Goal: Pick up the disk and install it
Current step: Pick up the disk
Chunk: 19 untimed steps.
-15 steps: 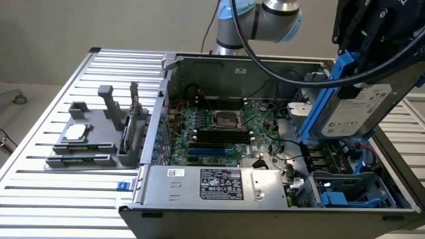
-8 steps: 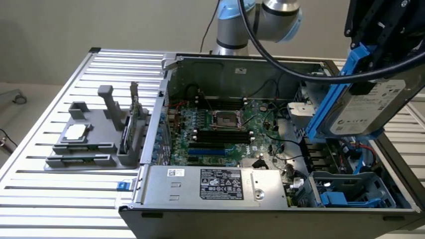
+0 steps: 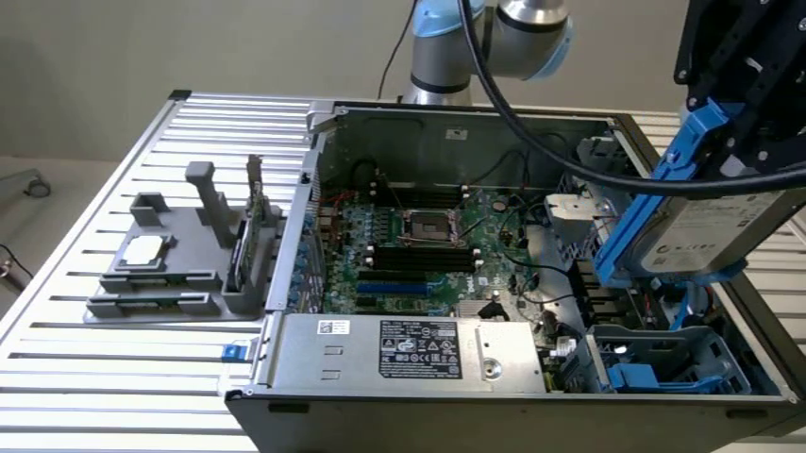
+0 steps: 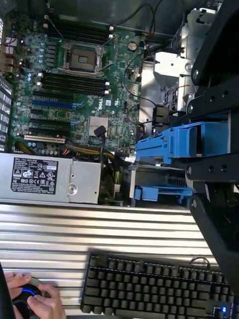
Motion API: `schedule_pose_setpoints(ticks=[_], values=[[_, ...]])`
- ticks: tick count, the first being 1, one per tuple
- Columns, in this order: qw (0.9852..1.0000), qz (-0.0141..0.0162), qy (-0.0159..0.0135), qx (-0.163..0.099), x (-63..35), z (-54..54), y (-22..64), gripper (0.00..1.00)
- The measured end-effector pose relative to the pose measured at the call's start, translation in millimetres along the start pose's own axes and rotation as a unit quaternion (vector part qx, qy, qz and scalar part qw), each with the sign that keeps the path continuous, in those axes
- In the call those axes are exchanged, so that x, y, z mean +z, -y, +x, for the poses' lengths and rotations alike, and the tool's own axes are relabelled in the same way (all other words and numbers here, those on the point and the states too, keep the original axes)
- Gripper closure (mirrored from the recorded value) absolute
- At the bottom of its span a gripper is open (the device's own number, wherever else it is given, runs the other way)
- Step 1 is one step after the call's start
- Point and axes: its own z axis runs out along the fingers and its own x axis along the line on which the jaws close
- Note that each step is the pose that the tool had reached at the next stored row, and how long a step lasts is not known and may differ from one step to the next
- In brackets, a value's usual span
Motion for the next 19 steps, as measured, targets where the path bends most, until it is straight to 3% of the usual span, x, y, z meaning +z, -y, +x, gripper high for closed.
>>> schedule_pose_setpoints(ticks=[10, 19], values=[[1.0, 0.0004, 0.0052, 0.0, -0.4, 25.1, 0.9, 0.67], [1.0, 0.001, 0.0079, 0.003, 14.5, 45.8, 0.3, 0.67]])
